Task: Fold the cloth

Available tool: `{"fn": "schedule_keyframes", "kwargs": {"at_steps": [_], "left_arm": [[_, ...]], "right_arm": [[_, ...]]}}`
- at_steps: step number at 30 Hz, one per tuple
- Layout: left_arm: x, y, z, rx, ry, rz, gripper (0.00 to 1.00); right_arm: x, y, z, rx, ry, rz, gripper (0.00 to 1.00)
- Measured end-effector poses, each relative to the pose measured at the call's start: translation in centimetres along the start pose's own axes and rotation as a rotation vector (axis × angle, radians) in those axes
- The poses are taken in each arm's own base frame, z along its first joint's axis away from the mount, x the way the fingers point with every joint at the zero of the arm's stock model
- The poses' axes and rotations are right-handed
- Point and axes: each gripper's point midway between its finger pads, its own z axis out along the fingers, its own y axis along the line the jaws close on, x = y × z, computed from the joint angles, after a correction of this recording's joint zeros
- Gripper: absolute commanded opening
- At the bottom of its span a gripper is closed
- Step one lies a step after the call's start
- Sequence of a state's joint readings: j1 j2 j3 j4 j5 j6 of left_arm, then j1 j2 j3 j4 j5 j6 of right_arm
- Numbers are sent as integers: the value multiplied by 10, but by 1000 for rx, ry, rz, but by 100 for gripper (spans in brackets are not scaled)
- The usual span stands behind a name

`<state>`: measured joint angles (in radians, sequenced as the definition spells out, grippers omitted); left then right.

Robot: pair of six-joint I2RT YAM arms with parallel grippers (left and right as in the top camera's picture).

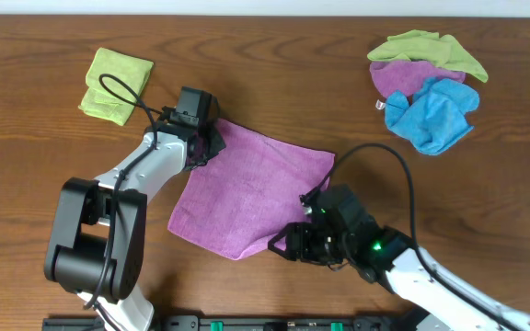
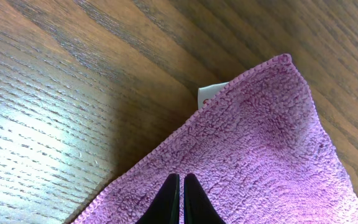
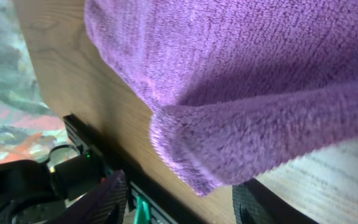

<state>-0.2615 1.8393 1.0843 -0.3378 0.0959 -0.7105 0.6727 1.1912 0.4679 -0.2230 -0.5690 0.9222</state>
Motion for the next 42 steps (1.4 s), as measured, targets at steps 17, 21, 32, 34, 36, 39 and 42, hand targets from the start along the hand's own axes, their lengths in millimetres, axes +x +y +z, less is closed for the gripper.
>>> {"fn": "schedule_keyframes", "kwargs": {"at_steps": [17, 21, 32, 34, 36, 39, 42], "left_arm": [[5, 7, 0, -28, 19, -1, 6], [7, 8, 0, -35, 26, -2, 6], [8, 9, 0, -39, 30, -1, 6], [8, 9, 0, -38, 30, -2, 6], [8, 9, 0, -39, 29, -2, 6], [7, 10, 0, -44, 28, -2, 6], [7, 12, 0, -55, 23, -2, 6]], "right_arm": [[15, -31, -16, 210, -90, 40, 2], [13, -30, -11, 231, -125, -4, 1], [5, -59, 22, 339, -100, 13, 1], [7, -64, 24, 358, -88, 18, 1], [10, -72, 26, 386, -69, 28, 1], [10, -72, 26, 394, -61, 32, 1], [12, -76, 23, 417, -47, 59, 1]]}}
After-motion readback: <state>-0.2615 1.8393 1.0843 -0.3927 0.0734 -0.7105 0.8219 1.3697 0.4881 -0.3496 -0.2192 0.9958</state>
